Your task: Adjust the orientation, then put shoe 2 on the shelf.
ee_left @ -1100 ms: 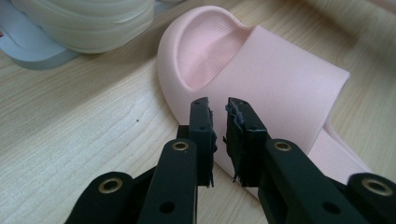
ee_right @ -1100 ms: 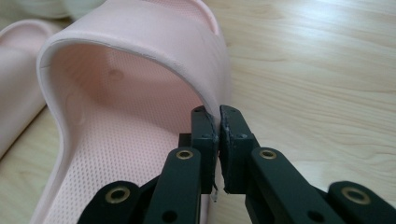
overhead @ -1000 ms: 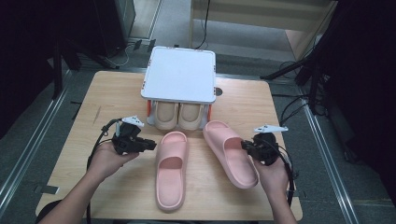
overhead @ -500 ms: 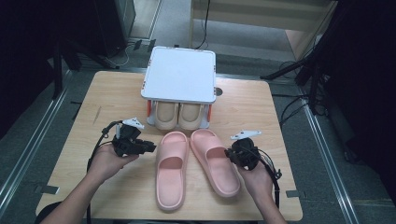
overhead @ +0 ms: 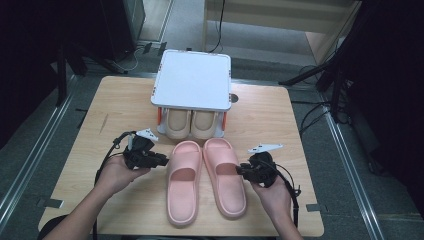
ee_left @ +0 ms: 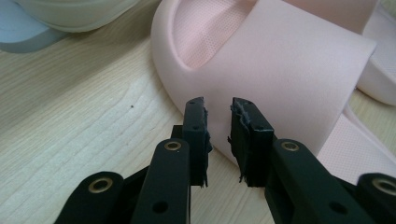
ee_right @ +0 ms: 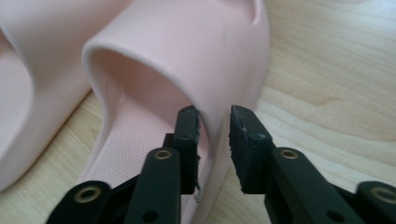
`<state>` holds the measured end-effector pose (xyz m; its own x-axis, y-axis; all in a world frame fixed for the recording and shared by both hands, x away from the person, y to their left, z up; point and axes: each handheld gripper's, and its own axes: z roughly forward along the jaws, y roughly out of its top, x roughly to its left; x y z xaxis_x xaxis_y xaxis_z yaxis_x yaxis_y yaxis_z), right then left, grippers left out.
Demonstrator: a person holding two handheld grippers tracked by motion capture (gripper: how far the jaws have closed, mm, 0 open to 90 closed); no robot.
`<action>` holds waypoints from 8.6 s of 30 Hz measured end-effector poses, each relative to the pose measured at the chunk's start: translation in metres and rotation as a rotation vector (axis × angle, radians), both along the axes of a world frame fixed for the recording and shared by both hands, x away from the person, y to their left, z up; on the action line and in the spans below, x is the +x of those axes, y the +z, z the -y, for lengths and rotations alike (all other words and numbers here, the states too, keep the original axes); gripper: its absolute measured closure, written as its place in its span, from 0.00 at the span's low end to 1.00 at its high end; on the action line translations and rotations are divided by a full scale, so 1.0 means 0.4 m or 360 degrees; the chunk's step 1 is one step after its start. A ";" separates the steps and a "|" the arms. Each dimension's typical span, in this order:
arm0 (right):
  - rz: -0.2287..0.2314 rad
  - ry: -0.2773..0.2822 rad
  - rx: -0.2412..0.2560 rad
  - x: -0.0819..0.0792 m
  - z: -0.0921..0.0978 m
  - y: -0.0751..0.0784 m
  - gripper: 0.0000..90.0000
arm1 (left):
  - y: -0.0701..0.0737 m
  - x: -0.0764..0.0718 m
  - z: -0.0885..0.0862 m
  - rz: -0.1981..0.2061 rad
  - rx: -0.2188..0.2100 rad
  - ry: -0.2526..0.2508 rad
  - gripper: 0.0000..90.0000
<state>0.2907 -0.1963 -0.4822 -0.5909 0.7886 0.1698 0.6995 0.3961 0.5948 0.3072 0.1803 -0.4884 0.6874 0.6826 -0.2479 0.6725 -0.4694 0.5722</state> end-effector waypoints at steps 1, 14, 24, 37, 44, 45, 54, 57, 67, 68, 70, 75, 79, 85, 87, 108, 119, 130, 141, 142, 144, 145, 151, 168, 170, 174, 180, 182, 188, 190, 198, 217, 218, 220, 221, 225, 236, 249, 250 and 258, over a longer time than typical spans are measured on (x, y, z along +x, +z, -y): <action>-0.0003 0.0004 0.0038 -0.002 0.013 0.009 0.78 | -0.001 -0.001 -0.002 0.0002 -0.0002 0.0004 0.84; 0.0043 -0.0049 0.0063 0.054 0.058 0.010 0.93 | -0.022 -0.014 -0.011 -0.0050 -0.0010 0.0040 0.84; 0.0034 0.0037 -0.0088 0.084 -0.013 -0.032 0.94 | -0.048 -0.029 0.016 -0.0106 0.0022 -0.0011 0.86; -0.0006 0.0045 -0.0051 0.075 -0.010 -0.034 0.94 | -0.047 -0.046 0.064 -0.0085 0.0040 -0.0140 0.86; -0.0034 0.0015 0.0008 0.075 -0.001 -0.037 0.92 | -0.042 -0.036 0.056 -0.0103 0.0049 -0.0145 0.83; -0.0044 0.0011 0.0023 0.077 0.003 -0.038 0.91 | -0.037 -0.035 0.053 -0.0087 0.0030 -0.0128 0.82; 0.0052 -0.0002 0.0272 0.049 0.031 0.017 0.88 | 0.018 -0.021 -0.003 0.0028 -0.0138 0.0001 0.75; 0.0112 0.0024 0.0333 0.030 0.031 0.035 0.85 | 0.025 -0.021 -0.009 0.0042 -0.0137 0.0004 0.74; 0.0448 0.0054 0.0263 -0.034 -0.004 0.074 0.53 | 0.034 -0.021 -0.012 0.0063 -0.0156 0.0025 0.73; 0.0444 0.0070 0.0284 -0.038 -0.008 0.080 0.55 | 0.034 -0.021 -0.013 0.0062 -0.0155 0.0023 0.73; 0.0414 0.0095 0.0412 -0.041 -0.010 0.088 0.57 | 0.035 -0.022 -0.015 0.0069 -0.0151 0.0022 0.72; 0.0341 0.0159 0.0448 -0.038 -0.015 0.083 0.58 | 0.037 -0.024 -0.017 0.0073 -0.0157 0.0025 0.72; 0.0283 0.0183 0.0511 -0.048 -0.020 0.080 0.50 | 0.037 -0.022 -0.015 0.0071 -0.0151 0.0019 0.72; 0.0277 0.0284 0.0512 -0.087 -0.043 0.072 0.29 | 0.039 -0.024 -0.011 0.0078 -0.0142 0.0007 0.72; 0.0304 0.0282 0.0473 -0.106 -0.058 0.071 0.31 | 0.038 -0.027 -0.009 0.0077 -0.0138 -0.0003 0.72; 0.0276 -0.0001 0.0301 -0.119 -0.169 -0.057 0.31 | 0.053 -0.027 -0.015 0.0107 -0.0164 -0.0014 0.72; 0.0243 -0.0092 0.0257 -0.076 -0.236 -0.093 0.33 | 0.052 -0.025 -0.023 0.0106 -0.0165 0.0004 0.72; 0.0266 -0.0159 0.0187 -0.062 -0.262 -0.083 0.59 | 0.053 -0.024 -0.033 0.0112 -0.0169 0.0029 0.72; 0.0227 -0.0102 0.0165 -0.058 -0.200 -0.057 0.85 | 0.056 -0.023 -0.044 0.0124 -0.0175 0.0049 0.72; 0.0227 -0.0086 0.0174 -0.059 -0.191 -0.051 0.85 | 0.057 -0.022 -0.045 0.0128 -0.0174 0.0052 0.72; 0.0239 -0.0064 0.0176 -0.065 -0.175 -0.036 0.86 | 0.059 -0.023 -0.047 0.0131 -0.0179 0.0059 0.72; 0.0251 -0.0044 0.0169 -0.068 -0.169 -0.027 0.86 | 0.060 -0.023 -0.049 0.0135 -0.0181 0.0062 0.72; 0.0277 0.0179 0.0190 -0.083 -0.144 0.018 0.86 | 0.066 -0.022 -0.059 0.0143 -0.0187 0.0075 0.71; 0.0213 0.0903 0.0213 -0.054 -0.178 0.052 0.86 | 0.081 -0.013 -0.110 0.0119 -0.0173 0.0157 0.55; 0.0213 0.0939 0.0224 -0.046 -0.183 0.057 0.86 | 0.079 -0.011 -0.117 0.0114 -0.0173 0.0167 0.53; 0.0224 0.0997 0.0242 -0.024 -0.194 0.084 0.85 | 0.075 -0.009 -0.136 0.0108 -0.0158 0.0201 0.51; 0.0272 0.1068 0.0268 0.006 -0.206 0.149 0.85 | 0.071 -0.005 -0.156 0.0108 -0.0167 0.0240 0.50; 0.0286 0.1085 0.0273 0.013 -0.210 0.168 0.85 | 0.070 -0.003 -0.161 0.0103 -0.0168 0.0253 0.50; 0.0323 0.1118 0.0256 0.031 -0.222 0.228 0.85 | 0.066 0.001 -0.170 0.0095 -0.0177 0.0279 0.49; 0.0329 0.1145 0.0260 0.036 -0.225 0.248 0.85 | 0.065 0.001 -0.169 0.0093 -0.0173 0.0284 0.49; 0.0363 0.1160 0.0278 0.068 -0.242 0.338 0.85 | 0.064 0.002 -0.170 0.0088 -0.0168 0.0272 0.49; 0.0421 0.0537 0.0114 0.260 -0.310 0.491 0.85 | 0.051 0.005 -0.159 0.0057 -0.0140 0.0242 0.48; 0.0414 0.0489 0.0113 0.274 -0.314 0.491 0.85 | 0.051 0.004 -0.156 0.0057 -0.0147 0.0244 0.48; 0.0423 0.0428 0.0111 0.304 -0.322 0.486 0.85 | 0.050 0.004 -0.154 0.0061 -0.0148 0.0230 0.48; 0.0438 0.0393 0.0101 0.318 -0.327 0.481 0.85 | 0.050 0.004 -0.152 0.0056 -0.0148 0.0225 0.48; 0.0438 0.0234 0.0019 0.376 -0.352 0.465 0.85 | 0.050 0.005 -0.147 0.0053 -0.0154 0.0207 0.48; 0.0368 -0.0307 0.0013 0.476 -0.450 0.444 0.85 | 0.054 0.008 -0.146 0.0060 -0.0188 0.0192 0.48; 0.0320 -0.0637 -0.0057 0.544 -0.497 0.411 0.85 | 0.055 0.015 -0.140 0.0050 -0.0175 0.0144 0.48; 0.0321 -0.0649 -0.0059 0.547 -0.499 0.410 0.85 | 0.055 0.016 -0.140 0.0057 -0.0174 0.0140 0.48; 0.0325 -0.0780 -0.0077 0.566 -0.522 0.407 0.84 | 0.057 0.016 -0.141 0.0054 -0.0196 0.0136 0.48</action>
<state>0.5173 0.0123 -0.3195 -0.1684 0.9846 0.0464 0.6813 0.0823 0.7274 0.3135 0.2369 -0.4657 0.6376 0.7047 -0.3113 0.6863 -0.3360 0.6450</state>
